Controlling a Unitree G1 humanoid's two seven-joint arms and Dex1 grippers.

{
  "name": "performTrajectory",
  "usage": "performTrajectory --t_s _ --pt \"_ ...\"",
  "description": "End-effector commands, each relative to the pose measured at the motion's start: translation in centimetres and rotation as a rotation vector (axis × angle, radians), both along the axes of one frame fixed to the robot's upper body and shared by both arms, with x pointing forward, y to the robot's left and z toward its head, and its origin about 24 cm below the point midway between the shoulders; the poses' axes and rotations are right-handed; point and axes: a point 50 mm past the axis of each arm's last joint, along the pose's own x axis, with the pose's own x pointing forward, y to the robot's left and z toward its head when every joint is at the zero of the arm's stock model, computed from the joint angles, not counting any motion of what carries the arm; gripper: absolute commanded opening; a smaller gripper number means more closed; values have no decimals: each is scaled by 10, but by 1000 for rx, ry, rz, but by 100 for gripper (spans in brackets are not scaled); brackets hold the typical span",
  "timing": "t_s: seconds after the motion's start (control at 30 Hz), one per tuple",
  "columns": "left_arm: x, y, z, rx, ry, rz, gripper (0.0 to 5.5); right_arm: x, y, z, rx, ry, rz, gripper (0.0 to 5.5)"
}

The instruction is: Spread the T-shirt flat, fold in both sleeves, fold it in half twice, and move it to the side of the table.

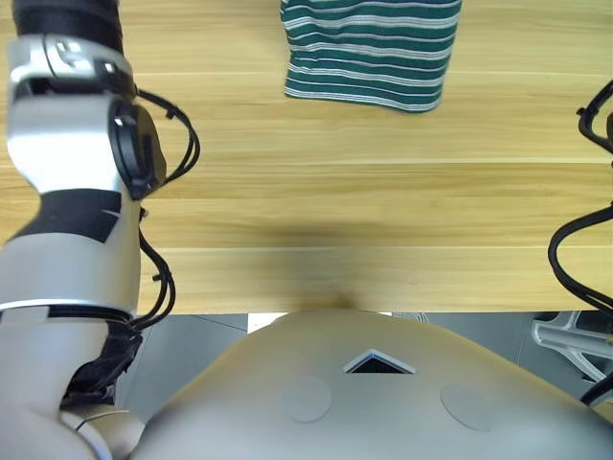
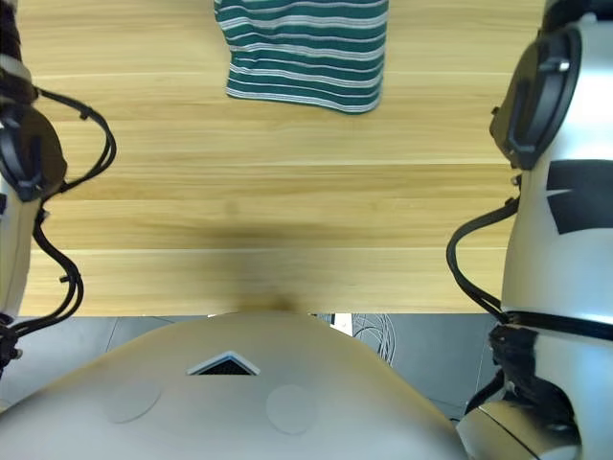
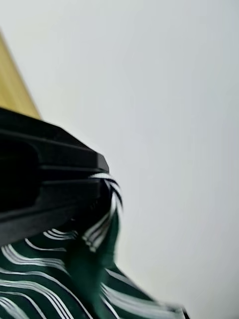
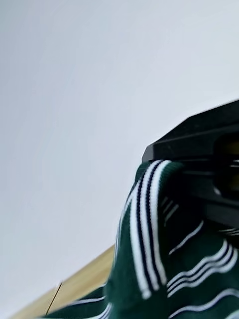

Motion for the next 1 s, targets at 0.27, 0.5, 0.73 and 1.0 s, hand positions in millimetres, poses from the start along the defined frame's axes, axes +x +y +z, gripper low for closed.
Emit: performTrajectory --t_s 0.27,0.5,0.73,1.0 --pt "-20 48 94 -74 -146 331 0 0 2 28 169 16 -102 4" --pt "-41 26 -147 374 341 -202 0 -30 -88 -211 88 558 -15 4" --pt "-231 29 -177 338 498 -464 0 -142 -171 -276 141 654 211 4" --pt "-199 40 -117 317 184 -274 0 -105 -153 -187 112 234 328 4"
